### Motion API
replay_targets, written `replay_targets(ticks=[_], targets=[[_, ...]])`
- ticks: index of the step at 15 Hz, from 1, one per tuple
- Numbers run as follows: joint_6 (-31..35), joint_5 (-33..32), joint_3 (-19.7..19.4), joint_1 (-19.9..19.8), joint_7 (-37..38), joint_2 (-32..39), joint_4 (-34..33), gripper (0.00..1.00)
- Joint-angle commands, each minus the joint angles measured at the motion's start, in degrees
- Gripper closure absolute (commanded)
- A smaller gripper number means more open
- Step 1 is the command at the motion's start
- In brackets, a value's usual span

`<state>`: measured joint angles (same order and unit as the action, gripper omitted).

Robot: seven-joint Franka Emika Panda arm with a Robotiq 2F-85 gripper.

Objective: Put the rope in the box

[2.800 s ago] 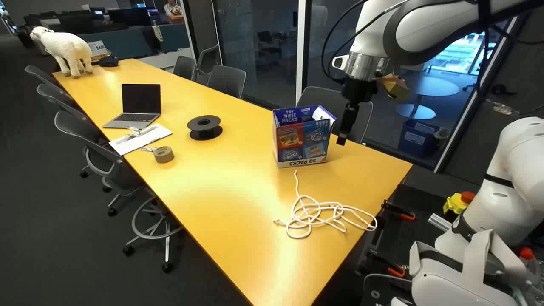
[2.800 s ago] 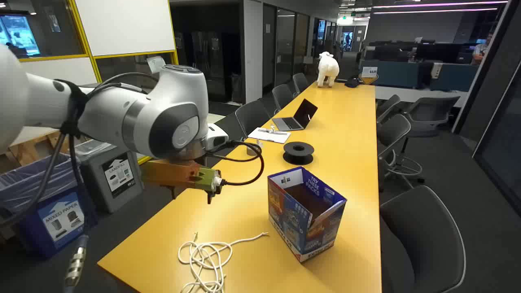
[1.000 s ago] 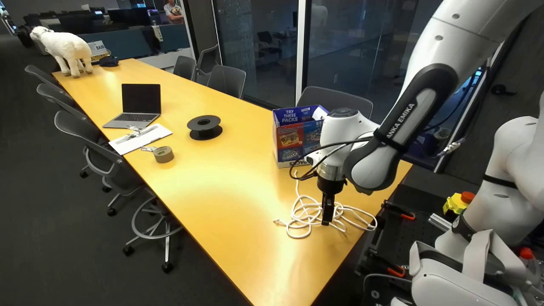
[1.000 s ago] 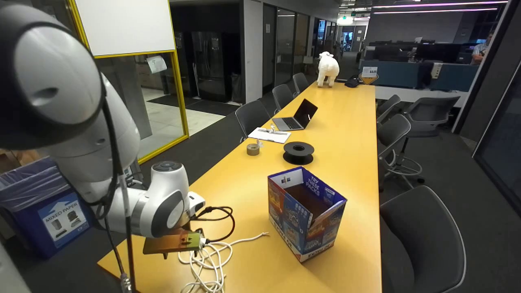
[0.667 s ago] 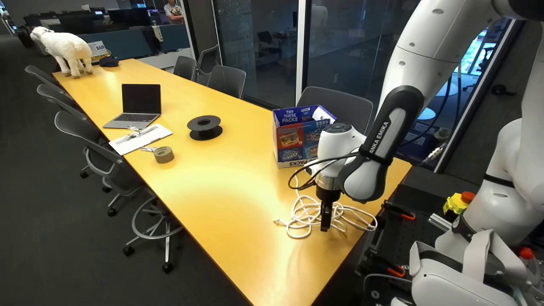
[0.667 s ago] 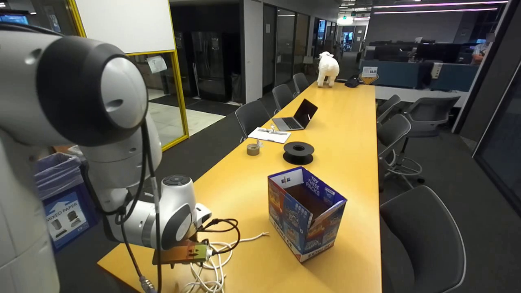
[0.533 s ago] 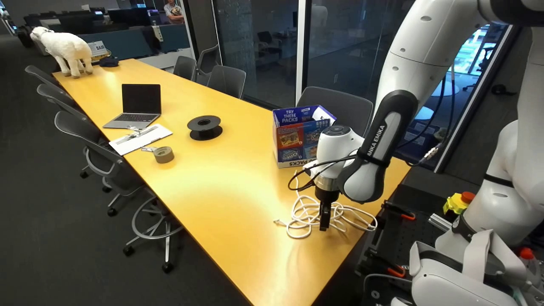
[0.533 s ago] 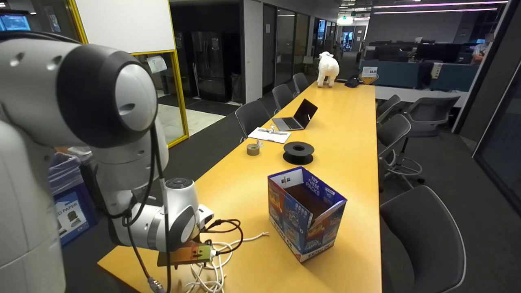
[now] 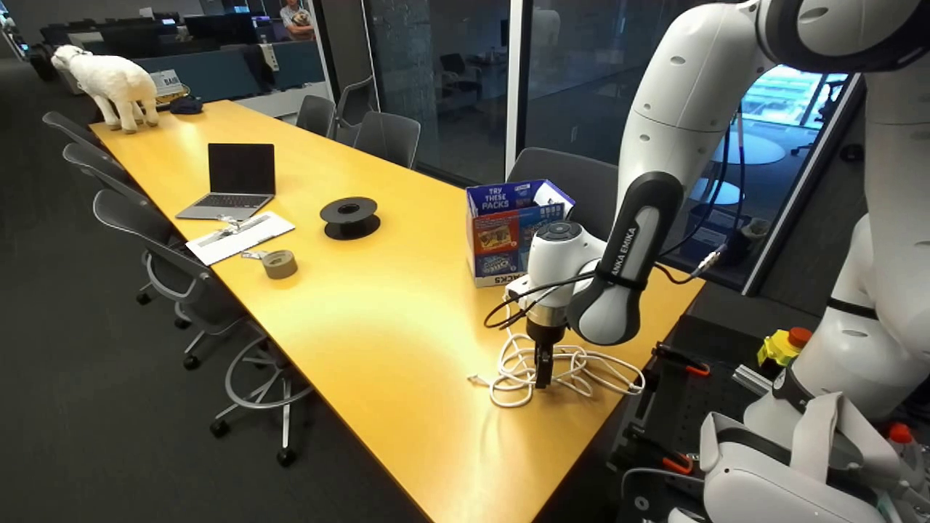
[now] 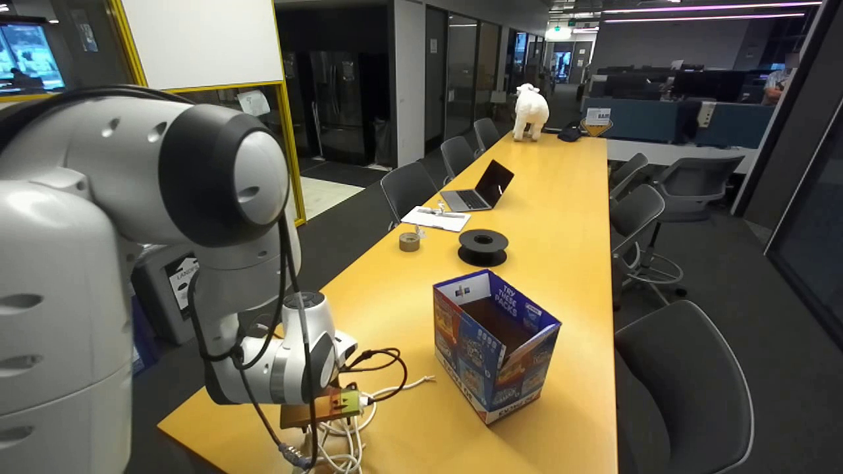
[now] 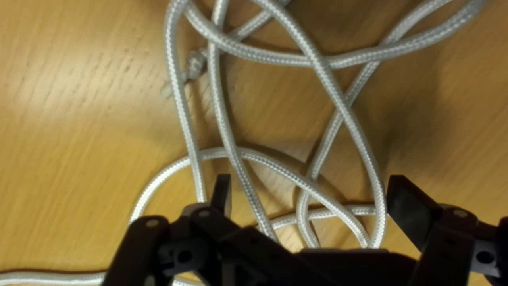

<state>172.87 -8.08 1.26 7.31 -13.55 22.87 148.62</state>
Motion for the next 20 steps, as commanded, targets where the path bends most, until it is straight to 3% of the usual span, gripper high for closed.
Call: replay_targets(ticks=[1, 20], targets=[[1.2, -3.0, -1.6, 1.2, 1.7, 2.9, -3.1, 0.0], [0.0, -6.0, -3.1, 2.1, 1.3, 3.2, -4.4, 0.0]])
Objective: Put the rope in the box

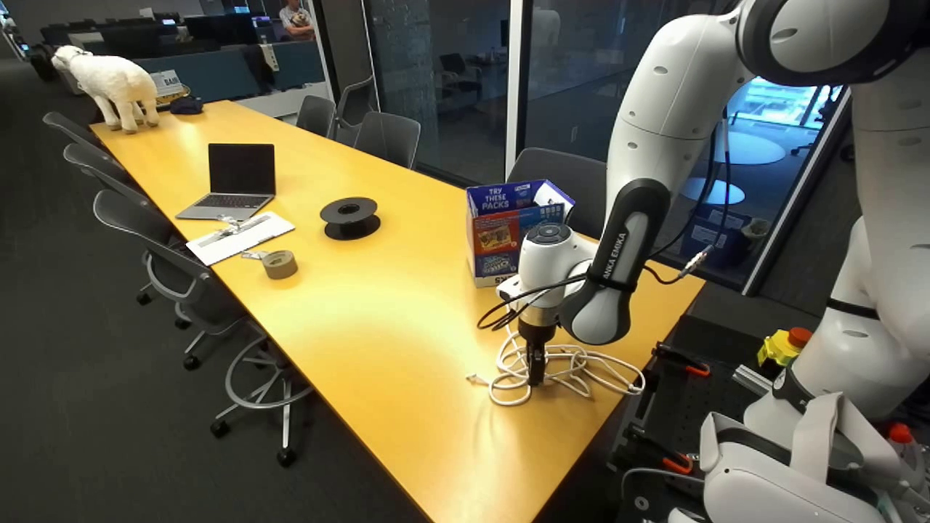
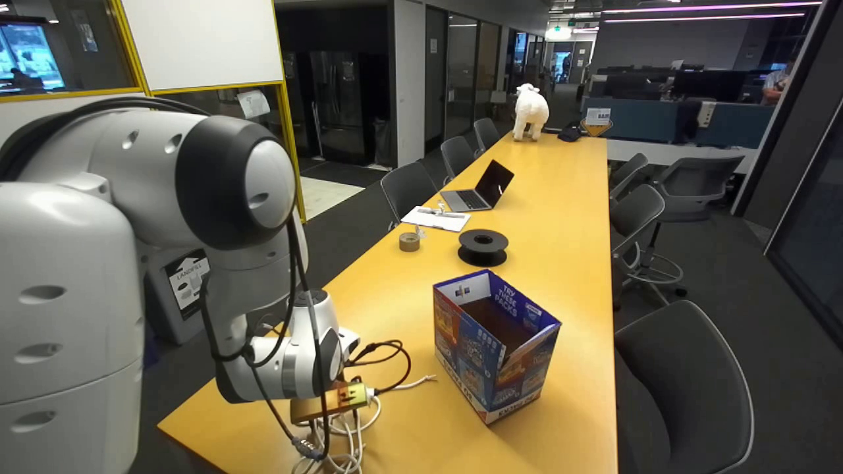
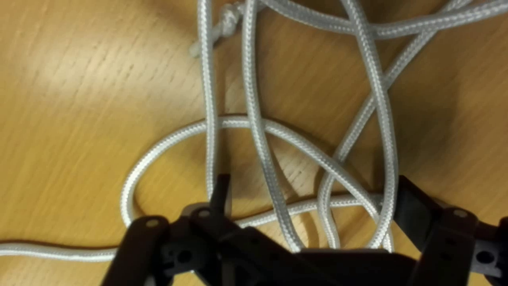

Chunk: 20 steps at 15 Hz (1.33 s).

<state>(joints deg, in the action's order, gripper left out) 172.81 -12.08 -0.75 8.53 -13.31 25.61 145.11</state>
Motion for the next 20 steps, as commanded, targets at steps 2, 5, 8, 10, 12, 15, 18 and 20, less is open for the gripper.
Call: replay_targets(ticks=[2, 5, 8, 10, 12, 15, 18, 20], targets=[[0.1, -2.6, -0.8, 0.4, 0.4, 0.3, -0.7, 0.0], [-0.2, -3.3, -0.5, 0.0, -0.1, 0.0, -0.5, 0.0], [-1.5, -3.5, 0.5, -1.0, -0.8, -0.7, -0.2, 0.0], [-1.6, -3.4, 1.0, -1.6, -1.1, -0.9, -0.1, 0.0], [-1.7, -3.2, 1.3, -2.1, -1.3, -1.0, 0.0, 0.0], [-2.1, -2.7, 2.4, -3.5, -1.9, -1.5, 0.2, 0.0], [-3.0, -2.3, 3.7, -5.2, -2.6, -2.0, 0.4, 0.0], [-3.3, -1.7, 5.3, -7.1, -3.6, -2.3, 0.5, 0.0]])
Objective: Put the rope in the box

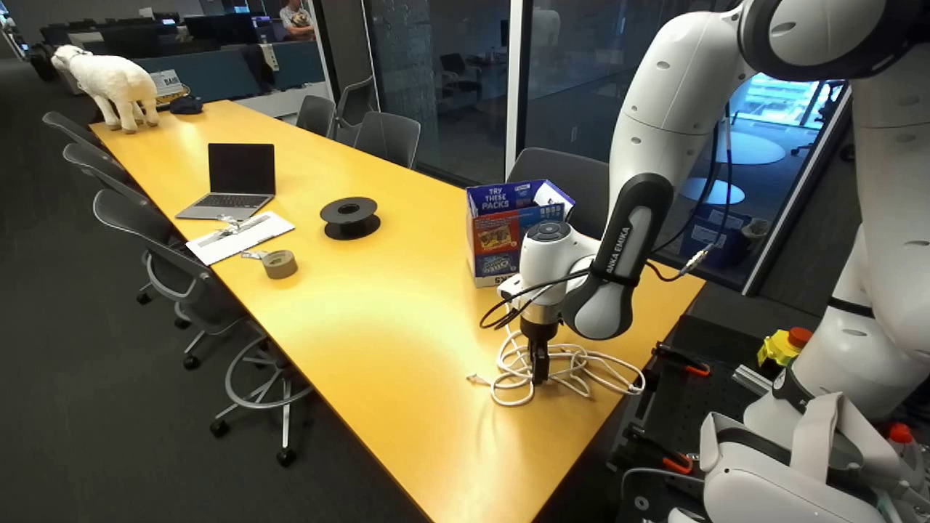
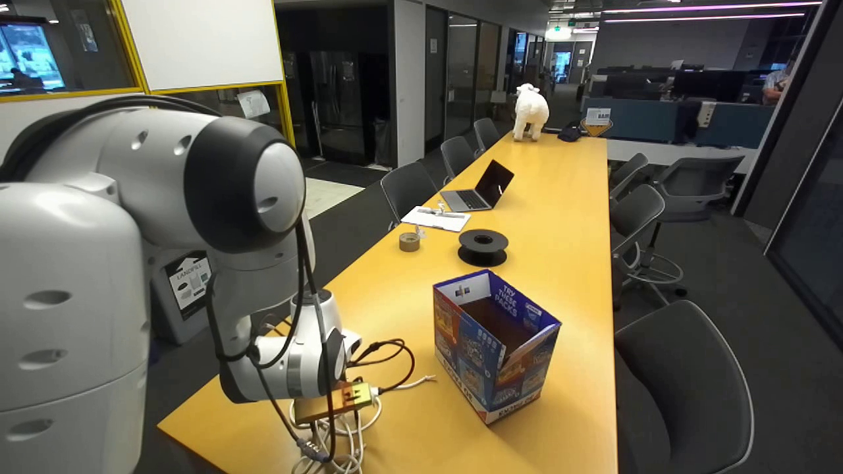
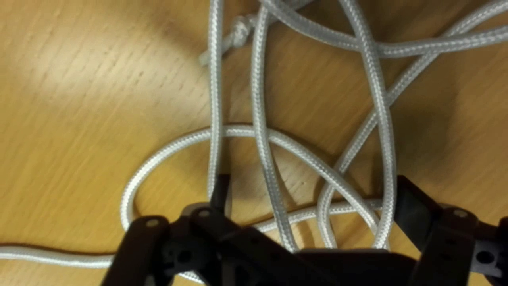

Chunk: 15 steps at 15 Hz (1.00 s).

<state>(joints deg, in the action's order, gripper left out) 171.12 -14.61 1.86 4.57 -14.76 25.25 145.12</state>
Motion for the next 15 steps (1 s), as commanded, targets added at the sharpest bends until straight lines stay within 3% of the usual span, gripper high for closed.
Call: replay_targets(ticks=[1, 15], targets=[[-1.8, 1.0, 3.4, -4.0, -2.5, -2.0, 0.5, 0.0], [-2.5, 1.9, 7.1, -8.3, -4.8, -1.8, 0.7, 0.0]])
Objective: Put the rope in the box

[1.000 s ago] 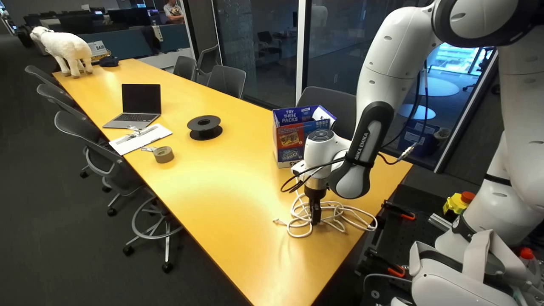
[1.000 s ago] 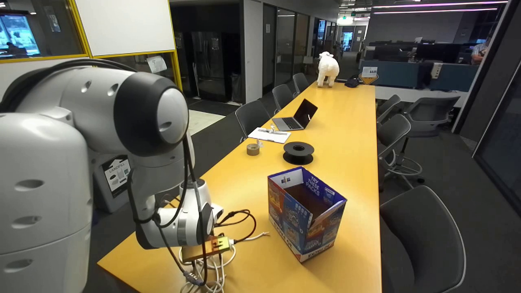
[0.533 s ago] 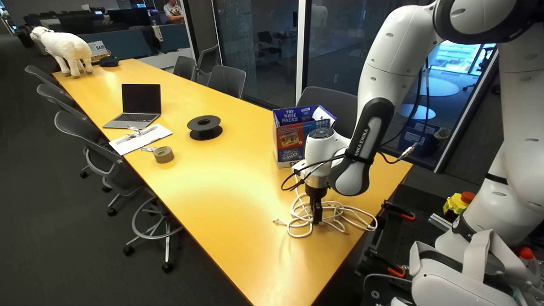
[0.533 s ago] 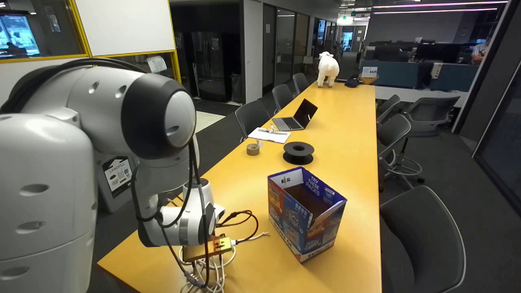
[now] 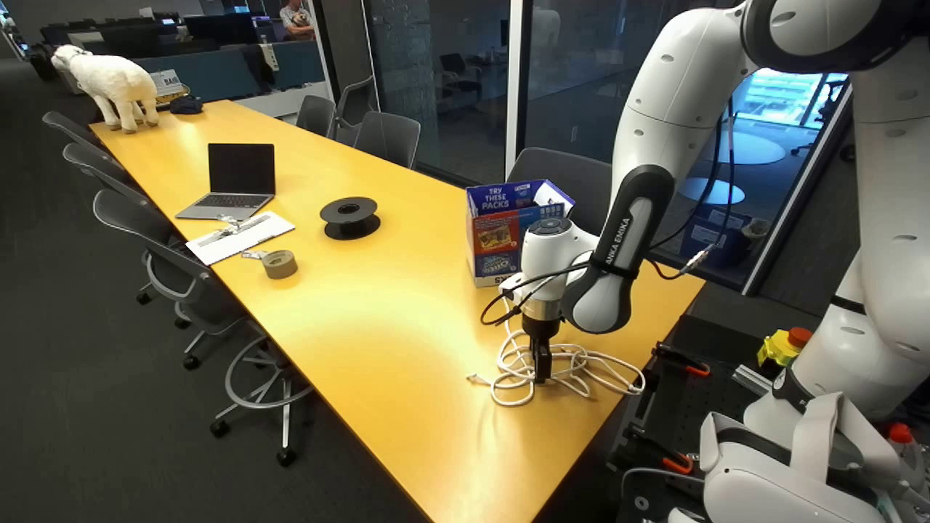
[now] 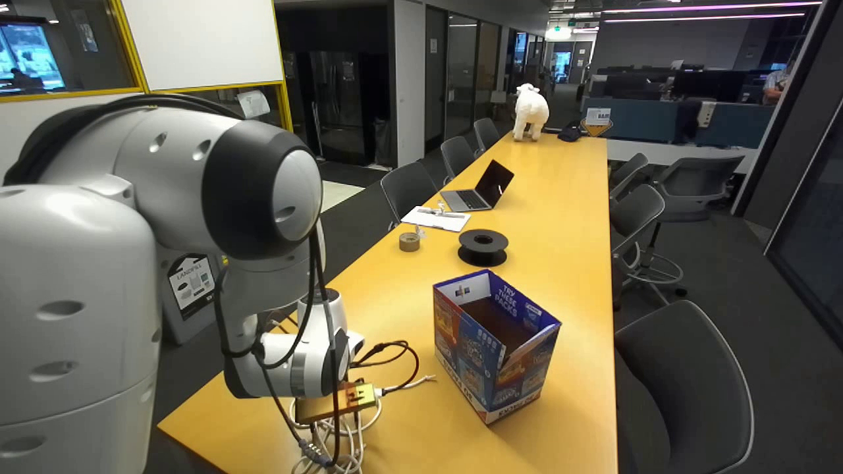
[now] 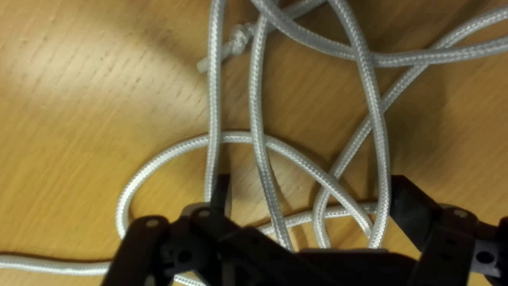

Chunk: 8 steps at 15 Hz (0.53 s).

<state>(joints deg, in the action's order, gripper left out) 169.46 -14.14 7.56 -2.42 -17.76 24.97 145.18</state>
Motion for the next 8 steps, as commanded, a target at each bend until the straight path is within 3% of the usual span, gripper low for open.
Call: replay_targets(ticks=[1, 6, 7, 8], targets=[[-0.8, 1.4, 1.5, -1.4, -1.8, -1.5, 0.6, 0.0], [-0.9, 1.5, 1.5, -1.4, -1.9, -1.5, 0.7, 0.0], [-0.7, 1.5, 1.6, -1.6, -2.0, -1.5, 0.8, 0.25], [-0.6, 1.4, 1.5, -1.5, -2.0, -1.5, 0.9, 0.26]])
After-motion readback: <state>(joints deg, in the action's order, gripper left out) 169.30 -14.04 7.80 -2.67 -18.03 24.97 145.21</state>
